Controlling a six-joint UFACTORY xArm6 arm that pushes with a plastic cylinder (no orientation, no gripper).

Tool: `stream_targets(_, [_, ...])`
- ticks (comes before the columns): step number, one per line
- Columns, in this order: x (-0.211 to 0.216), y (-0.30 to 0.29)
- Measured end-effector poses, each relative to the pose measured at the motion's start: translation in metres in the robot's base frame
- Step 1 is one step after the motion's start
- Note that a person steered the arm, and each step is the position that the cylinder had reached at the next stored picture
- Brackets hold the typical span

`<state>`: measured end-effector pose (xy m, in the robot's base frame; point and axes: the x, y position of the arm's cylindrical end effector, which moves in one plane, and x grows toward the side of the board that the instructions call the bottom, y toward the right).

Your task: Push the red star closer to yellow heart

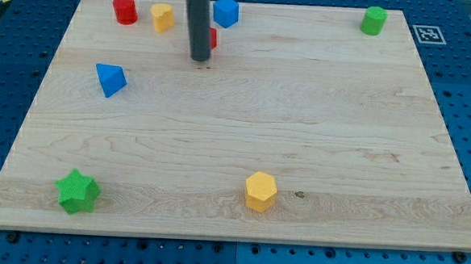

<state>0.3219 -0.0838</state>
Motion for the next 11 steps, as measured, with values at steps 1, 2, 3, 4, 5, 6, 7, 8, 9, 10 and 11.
stream_targets(1, [-0.013,-0.025])
stream_targets(2, [-0.013,-0.042])
stream_targets(3, [0.001,-0.025])
stream_targets(4, [0.001,0.032])
stream_targets(5, [0.001,0.085])
stream_targets(6, [-0.005,0.084])
stream_targets(7, [-0.021,0.065])
stream_targets(8, [-0.034,0.041])
stream_targets(9, [-0.043,0.019])
stream_targets(10, [-0.053,0.0])
stream_targets(11, [-0.057,-0.014])
